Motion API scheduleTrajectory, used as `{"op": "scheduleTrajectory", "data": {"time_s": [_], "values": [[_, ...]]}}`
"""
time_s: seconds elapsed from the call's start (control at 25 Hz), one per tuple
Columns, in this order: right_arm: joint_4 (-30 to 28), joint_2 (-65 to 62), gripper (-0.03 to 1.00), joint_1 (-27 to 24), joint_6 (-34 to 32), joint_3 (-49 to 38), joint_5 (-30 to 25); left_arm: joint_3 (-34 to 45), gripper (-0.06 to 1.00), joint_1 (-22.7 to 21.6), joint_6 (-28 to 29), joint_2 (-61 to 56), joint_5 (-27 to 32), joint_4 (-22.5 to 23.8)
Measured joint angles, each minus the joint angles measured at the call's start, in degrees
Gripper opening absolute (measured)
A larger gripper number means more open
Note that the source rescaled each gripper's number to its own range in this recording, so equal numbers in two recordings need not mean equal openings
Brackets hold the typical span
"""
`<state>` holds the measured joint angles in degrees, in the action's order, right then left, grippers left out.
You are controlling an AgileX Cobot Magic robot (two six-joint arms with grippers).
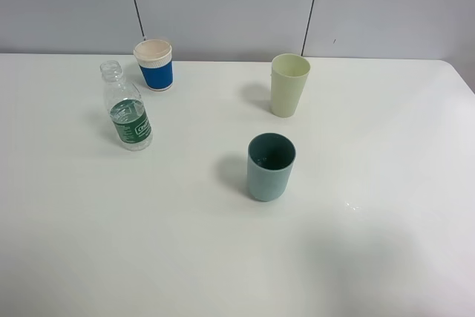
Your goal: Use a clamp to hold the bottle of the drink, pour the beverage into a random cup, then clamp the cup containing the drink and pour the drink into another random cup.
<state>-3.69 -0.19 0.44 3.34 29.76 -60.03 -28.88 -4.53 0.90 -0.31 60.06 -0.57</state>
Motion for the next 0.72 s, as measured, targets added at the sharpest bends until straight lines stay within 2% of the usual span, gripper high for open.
{"op": "scheduleTrajectory", "data": {"time_s": [0.72], "values": [[0.73, 0.0, 1.0, 0.0, 0.0, -1.04, -0.64, 0.0, 1.0, 0.0, 0.0, 0.0, 0.0, 0.0]]}}
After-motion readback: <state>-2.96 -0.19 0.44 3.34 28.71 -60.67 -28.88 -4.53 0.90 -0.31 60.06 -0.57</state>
